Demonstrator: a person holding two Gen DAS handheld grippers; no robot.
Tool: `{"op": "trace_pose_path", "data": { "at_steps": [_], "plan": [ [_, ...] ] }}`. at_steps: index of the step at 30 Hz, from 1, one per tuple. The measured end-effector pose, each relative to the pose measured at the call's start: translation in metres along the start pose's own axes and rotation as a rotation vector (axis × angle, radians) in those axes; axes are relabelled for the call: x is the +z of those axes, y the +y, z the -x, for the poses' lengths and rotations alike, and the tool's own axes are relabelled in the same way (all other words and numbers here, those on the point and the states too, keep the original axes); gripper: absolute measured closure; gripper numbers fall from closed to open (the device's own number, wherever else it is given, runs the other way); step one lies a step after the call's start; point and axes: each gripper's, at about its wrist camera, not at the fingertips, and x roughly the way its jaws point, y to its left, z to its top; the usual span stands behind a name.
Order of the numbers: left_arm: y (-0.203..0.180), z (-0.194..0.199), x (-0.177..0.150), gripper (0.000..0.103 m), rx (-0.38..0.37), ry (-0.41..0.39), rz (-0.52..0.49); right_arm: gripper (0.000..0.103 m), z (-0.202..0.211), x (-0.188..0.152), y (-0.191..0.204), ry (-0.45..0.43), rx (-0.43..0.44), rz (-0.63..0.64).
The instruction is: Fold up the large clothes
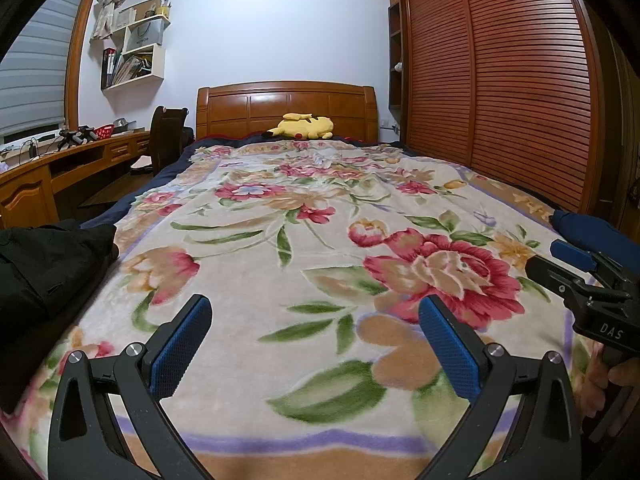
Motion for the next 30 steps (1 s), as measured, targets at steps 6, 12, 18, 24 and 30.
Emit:
{"op": "trace_pose_path", "data": {
  "at_steps": [6,12,18,24,30],
  "plan": [
    [0.0,0.0,-0.0002,0.0,0.0,0.0,-0.002,0.02,-0.0002,-0.0003,0.0,0.001,0.003,0.0],
    [0.0,0.0001,-0.0001,0.0,0.0,0.0,-0.001,0.02,0.0001,-0.0005,-0.0003,0.002,0.004,-0.004],
    [0.0005,0.0001,-0.0002,0.0,-0.001,-0.001,0.0,0.02,-0.0002,-0.0009,0.0003,0.003,0.001,-0.003],
    [0.0007,-0.0001,-0.0001,0.0,0.0,-0.001,0.0,0.02,-0.0011,-0.0005,-0.0006,0.003,0.002,-0.005],
    [0.0006,0.0002,-0.0002,0.0,-0.001,0.0,0.001,0.02,-0.001,-0.0007,-0.0007,0.002,0.002,-0.007]
  ]
}}
